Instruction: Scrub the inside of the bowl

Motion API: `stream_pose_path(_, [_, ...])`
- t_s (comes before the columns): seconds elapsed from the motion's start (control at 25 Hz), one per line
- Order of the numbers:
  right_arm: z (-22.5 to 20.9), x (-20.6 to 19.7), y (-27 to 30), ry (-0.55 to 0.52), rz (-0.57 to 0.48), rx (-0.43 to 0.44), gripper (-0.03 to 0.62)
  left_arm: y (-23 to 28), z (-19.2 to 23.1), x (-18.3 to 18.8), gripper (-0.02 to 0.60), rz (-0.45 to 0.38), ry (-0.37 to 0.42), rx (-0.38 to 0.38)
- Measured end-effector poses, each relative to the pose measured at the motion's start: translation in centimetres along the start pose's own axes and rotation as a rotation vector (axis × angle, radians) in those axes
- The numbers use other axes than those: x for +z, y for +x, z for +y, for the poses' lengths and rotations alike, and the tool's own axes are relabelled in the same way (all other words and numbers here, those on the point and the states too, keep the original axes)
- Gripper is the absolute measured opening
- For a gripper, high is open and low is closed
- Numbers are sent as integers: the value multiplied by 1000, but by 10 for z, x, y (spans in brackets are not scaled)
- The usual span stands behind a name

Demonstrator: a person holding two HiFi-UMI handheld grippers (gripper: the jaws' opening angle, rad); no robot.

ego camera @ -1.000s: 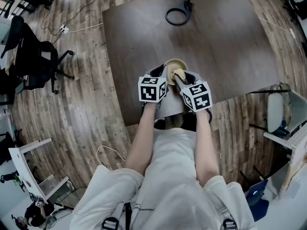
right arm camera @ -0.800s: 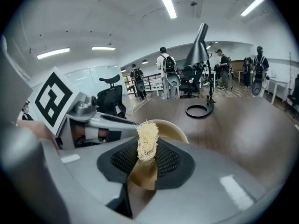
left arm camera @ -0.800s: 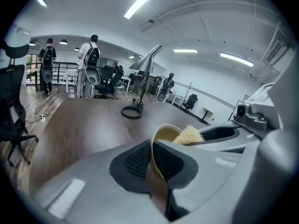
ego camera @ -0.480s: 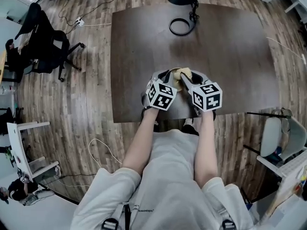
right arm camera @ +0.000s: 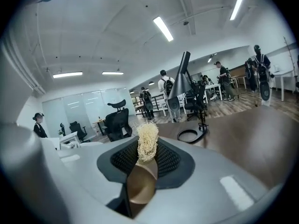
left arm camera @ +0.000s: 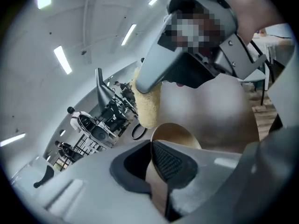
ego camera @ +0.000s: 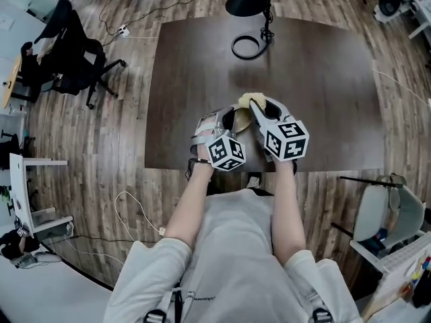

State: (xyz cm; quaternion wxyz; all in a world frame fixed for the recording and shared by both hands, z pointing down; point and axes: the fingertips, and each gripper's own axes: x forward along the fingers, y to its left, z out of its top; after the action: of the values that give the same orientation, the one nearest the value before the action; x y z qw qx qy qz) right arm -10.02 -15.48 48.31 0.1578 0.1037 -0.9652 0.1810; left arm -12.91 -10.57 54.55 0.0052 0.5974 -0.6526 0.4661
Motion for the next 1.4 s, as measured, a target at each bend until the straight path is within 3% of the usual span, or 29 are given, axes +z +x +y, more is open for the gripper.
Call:
stream_pose_path(0.08, [-4,4,-5,16,-19,38,118,-2,-13,8,15,1,-4,19])
stream_pose_path(0.28, [8,-12,0,12,21,179,120,-10,-33,31,15,-19,90,90])
stream_pose_path(0.56, [40,-26,14,-97,155,286,120,-35,-16,15,15,22,61,176])
stream_pose_path(0.88, [39,-29,8,-119,158,281,118,-49,-9,9,15,30,50,227])
stream_pose_path(1.2, [6,-32,0,-65,158,222,117,-54,-5,21,15,-45,44,224])
stream_pose_path(1.28, [-5,-35,-3,-54,165,198,117,-55,0,25,15,-61,22,232])
stream_pose_path(1.4, [-16,-43,-6,-38,174,172,115,-56,12,27,15,-84,-77,239])
